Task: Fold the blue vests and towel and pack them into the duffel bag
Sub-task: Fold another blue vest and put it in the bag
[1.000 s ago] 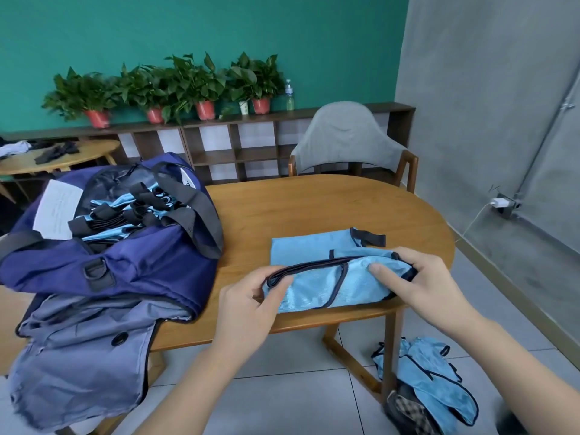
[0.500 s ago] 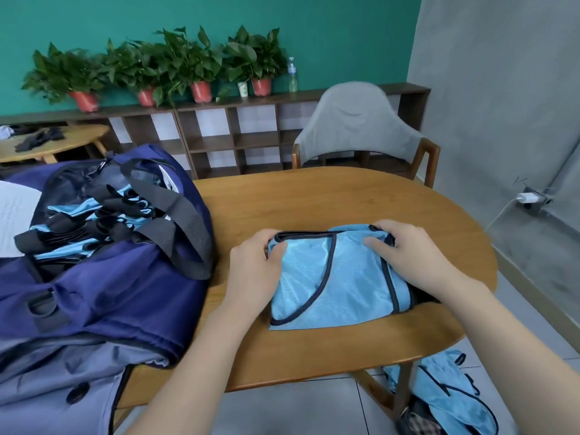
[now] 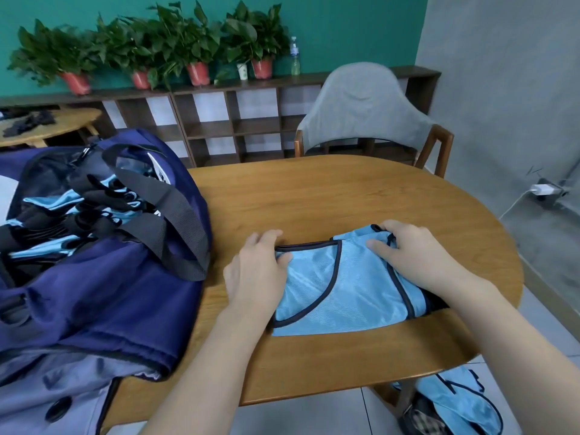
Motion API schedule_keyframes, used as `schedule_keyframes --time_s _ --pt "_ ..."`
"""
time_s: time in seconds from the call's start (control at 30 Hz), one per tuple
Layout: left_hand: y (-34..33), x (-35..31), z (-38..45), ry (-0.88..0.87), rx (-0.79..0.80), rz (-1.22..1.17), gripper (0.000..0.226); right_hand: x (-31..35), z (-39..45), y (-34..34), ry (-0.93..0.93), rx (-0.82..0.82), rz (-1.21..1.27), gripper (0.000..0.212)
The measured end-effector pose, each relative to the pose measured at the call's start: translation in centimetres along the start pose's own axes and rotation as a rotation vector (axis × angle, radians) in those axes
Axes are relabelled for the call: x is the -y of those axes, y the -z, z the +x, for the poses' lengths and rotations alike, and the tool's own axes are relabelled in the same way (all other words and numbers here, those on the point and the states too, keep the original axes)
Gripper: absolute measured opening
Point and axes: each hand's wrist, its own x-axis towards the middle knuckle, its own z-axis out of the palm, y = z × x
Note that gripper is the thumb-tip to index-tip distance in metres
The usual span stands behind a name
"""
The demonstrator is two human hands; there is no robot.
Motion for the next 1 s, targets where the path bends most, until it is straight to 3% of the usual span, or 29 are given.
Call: schedule_keyframes --time_s 0.13,0.23,0.3,0.37,0.5,0.6,0.7,0.87,0.93,1.0 --pt "-0.7 0.9 0.3 -0.35 0.062 -0.076 0.035 0.6 -0.8 0.5 0.009 -0.108 -0.057 0.046" --pt "-1.0 1.0 0.0 -0.477 0.181 -0.104 0.034 2.0 -2.6 0.7 0.112 -0.291 -0.171 0.038" --pt "-1.0 1.0 -0.2 -0.473 0.236 -0.101 0.034 3.5 -4.2 0.1 0.185 -0.362 -0.099 0.024" --pt "-1.0 1.3 -0.1 -0.405 0.274 -0.078 0.032 4.7 -5.8 -1.1 0.174 -0.312 -0.004 0.01" --pt "-0.7 1.7 -0.6 -0.293 0.252 -0.061 0.031 4.9 -7.4 -3.4 -0.006 -0.061 -0.144 0.023" --pt "-0.3 2.0 -1.2 -0.32 0.187 -0.085 0.023 3.3 -6.9 -3.6 -0.034 -0.146 -0.3 0.024" --pt "0.2 2.7 -2.1 -0.388 0.162 -0.124 0.018 1.0 -5.6 -3.4 0.063 -0.219 -0.183 0.018" --pt "1.2 2.2 -4.7 -0.467 0.241 -0.373 0.007 -1.6 -4.4 -2.4 0.073 -0.046 -0.045 0.045" --pt "1.4 1.7 -5.5 -0.481 0.283 -0.404 0.006 -1.9 -4.5 -2.4 0.074 0.016 0.014 0.048" --pt "1.6 1.5 -6.0 -0.466 0.31 -0.423 0.005 -1.7 -4.9 -2.0 0.115 -0.033 0.097 0.043"
